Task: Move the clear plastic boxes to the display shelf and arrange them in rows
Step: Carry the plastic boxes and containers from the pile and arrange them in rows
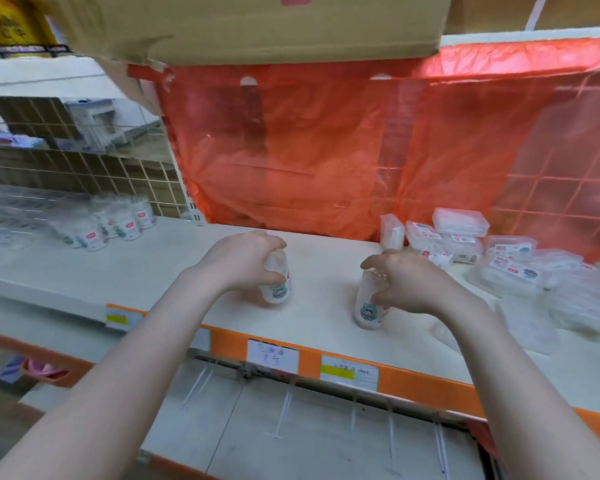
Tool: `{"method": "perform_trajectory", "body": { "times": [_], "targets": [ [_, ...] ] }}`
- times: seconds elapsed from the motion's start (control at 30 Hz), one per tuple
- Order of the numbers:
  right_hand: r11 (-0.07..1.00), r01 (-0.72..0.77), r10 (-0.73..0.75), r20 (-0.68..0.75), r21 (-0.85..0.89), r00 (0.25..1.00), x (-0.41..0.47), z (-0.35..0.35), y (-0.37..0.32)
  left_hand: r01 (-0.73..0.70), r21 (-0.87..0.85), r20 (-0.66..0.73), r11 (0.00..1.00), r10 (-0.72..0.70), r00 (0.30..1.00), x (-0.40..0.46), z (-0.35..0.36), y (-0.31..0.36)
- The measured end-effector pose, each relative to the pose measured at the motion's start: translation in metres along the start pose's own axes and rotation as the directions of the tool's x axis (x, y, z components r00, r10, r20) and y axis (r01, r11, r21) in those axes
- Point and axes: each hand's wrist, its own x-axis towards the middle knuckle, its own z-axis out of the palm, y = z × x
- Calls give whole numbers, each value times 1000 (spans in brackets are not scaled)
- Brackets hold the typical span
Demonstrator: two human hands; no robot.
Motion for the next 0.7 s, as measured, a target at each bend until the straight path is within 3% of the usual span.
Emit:
{"method": "perform_trajectory", "body": {
  "times": [0.23, 0.7],
  "targets": [
    [996, 50, -53, -48, -77, 997, 30, 8, -107, 68, -20, -65, 997, -70, 995, -62, -7, -95],
    [997, 64, -57, -115, 54, 992, 94, 50, -306, 136, -43, -61, 990, -138, 989, -143, 0, -303]
  ]
}}
